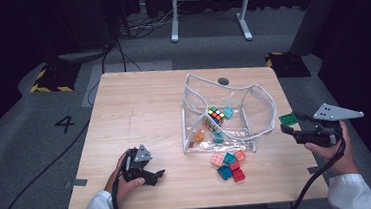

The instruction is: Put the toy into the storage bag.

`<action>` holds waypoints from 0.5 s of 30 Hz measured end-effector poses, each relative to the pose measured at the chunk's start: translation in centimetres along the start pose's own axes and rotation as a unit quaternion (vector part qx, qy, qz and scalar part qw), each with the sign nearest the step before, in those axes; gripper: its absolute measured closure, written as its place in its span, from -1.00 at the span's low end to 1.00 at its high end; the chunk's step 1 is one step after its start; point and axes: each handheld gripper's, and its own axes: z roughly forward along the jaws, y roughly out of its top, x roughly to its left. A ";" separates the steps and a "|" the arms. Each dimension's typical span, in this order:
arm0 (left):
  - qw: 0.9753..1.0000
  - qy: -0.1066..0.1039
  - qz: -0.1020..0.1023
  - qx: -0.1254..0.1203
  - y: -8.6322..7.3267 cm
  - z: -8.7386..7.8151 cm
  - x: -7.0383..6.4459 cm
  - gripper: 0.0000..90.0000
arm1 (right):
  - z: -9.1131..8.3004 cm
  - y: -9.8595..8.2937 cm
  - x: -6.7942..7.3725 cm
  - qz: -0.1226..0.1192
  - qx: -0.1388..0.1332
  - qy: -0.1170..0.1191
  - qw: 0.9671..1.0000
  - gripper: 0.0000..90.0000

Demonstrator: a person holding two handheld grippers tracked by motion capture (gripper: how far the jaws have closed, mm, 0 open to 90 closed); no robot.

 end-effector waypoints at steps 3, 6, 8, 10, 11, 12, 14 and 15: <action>1.000 0.001 -0.002 0.000 0.0 0.0 0.0 -0.77 | 0.0 1.2 -0.3 -0.001 -0.008 0.003 1.000 -0.21; 1.000 0.001 0.000 0.000 0.0 0.0 0.0 -0.77 | 0.3 2.4 -0.6 -0.003 -0.011 0.010 1.000 -0.21; 1.000 0.000 -0.002 0.000 0.0 0.0 0.0 -0.77 | 0.6 3.1 -0.8 -0.009 -0.010 0.007 1.000 -0.21; 1.000 0.000 -0.002 0.000 0.0 0.0 0.0 -0.77 | 0.9 3.8 -0.7 -0.015 -0.008 0.008 1.000 -0.21; 1.000 -0.004 -0.004 0.001 0.0 0.0 0.0 -0.77 | 1.1 4.1 -0.7 -0.017 -0.005 0.007 1.000 -0.21; 1.000 -0.004 -0.004 0.001 0.0 0.0 0.0 -0.77 | 1.5 4.9 -0.5 -0.026 -0.003 0.012 1.000 -0.21; 1.000 -0.003 -0.003 0.001 0.0 0.0 0.0 -0.77 | 1.6 5.1 -0.4 -0.027 -0.002 0.012 1.000 -0.21; 1.000 -0.003 -0.005 0.001 0.0 0.0 0.0 -0.77 | 1.8 5.4 -0.3 -0.033 0.001 0.011 0.999 -0.21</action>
